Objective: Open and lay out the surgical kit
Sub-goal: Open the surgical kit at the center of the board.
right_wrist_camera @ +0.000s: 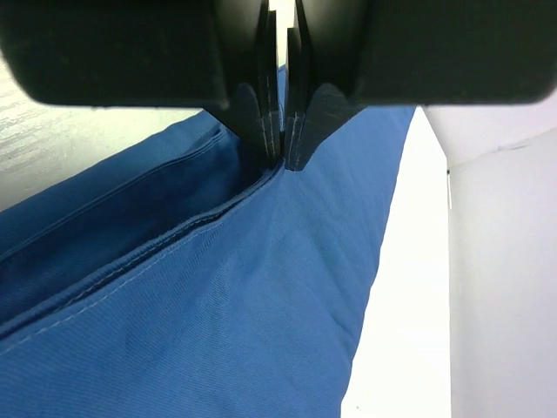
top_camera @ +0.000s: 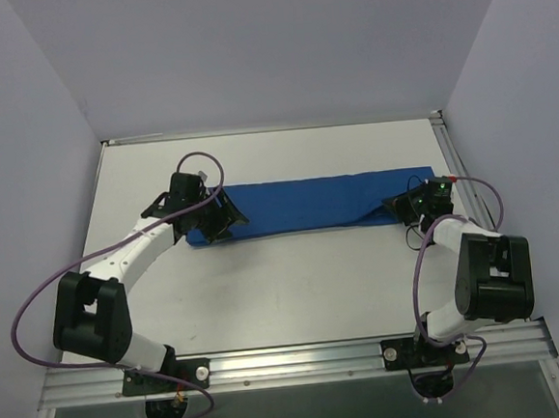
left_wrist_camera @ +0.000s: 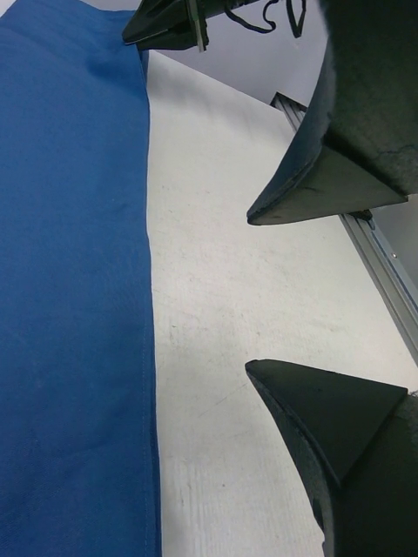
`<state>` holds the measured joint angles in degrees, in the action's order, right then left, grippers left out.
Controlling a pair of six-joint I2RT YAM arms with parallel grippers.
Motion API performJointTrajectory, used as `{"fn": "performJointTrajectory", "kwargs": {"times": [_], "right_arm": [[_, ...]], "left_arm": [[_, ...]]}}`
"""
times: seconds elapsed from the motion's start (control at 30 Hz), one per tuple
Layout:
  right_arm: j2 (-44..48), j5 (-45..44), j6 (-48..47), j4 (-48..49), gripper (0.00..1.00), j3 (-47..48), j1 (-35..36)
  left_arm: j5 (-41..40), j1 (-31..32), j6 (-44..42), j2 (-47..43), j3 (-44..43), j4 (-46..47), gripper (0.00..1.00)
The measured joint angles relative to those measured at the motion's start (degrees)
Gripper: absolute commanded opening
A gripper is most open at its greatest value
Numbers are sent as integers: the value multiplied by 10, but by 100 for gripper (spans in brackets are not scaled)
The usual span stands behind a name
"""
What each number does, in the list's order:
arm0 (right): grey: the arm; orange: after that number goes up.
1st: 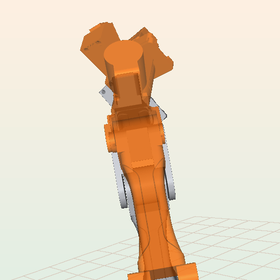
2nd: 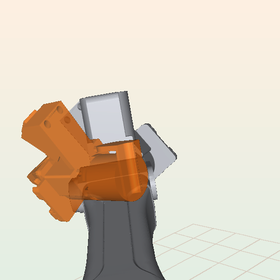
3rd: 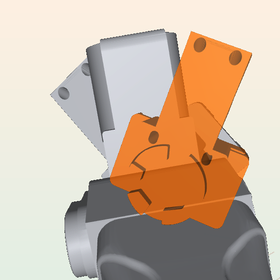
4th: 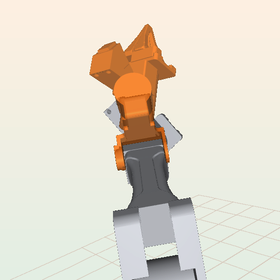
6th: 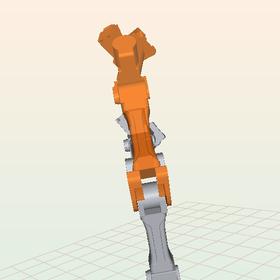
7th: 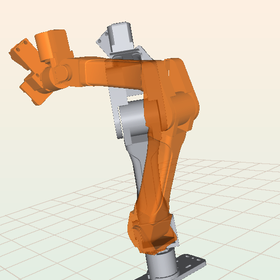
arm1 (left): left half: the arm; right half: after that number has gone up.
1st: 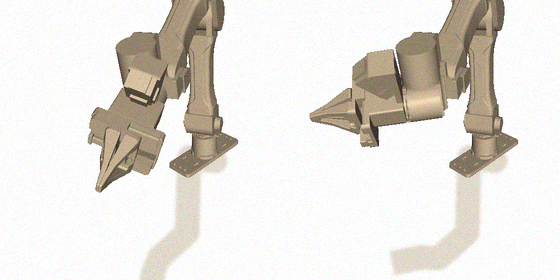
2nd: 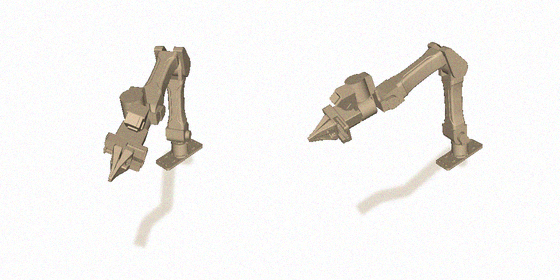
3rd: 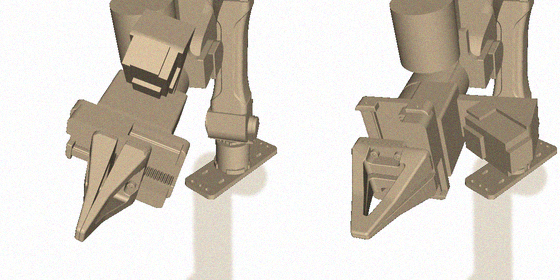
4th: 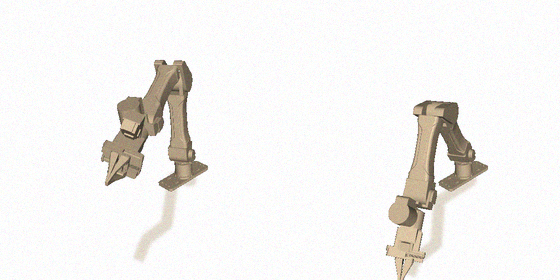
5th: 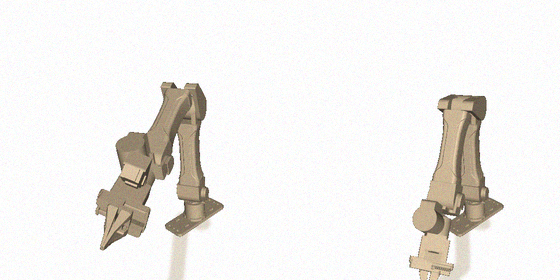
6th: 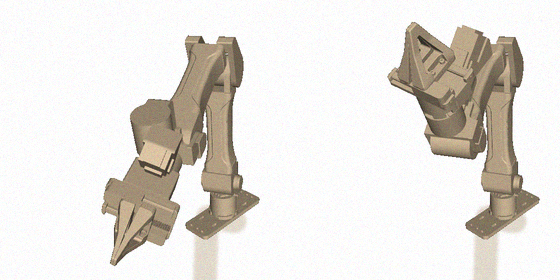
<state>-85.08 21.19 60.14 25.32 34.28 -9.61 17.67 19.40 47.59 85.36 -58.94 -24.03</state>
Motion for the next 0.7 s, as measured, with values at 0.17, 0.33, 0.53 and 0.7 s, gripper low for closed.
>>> {"fn": "performJointTrajectory", "kwargs": {"times": [0.17,0.33,0.53,0.7], "right_arm": [[-1,6,4,10,0,0,1],[-1,7,0,10,15,0,3],[0,5,-29,-19,51,0,3],[10,-2,-49,-46,53,0,3]], "left_arm": [[7,0,20,29,8,16,79],[11,0,35,44,17,26,80],[17,0,45,48,20,44,79],[19,0,45,48,20,48,79]]}}
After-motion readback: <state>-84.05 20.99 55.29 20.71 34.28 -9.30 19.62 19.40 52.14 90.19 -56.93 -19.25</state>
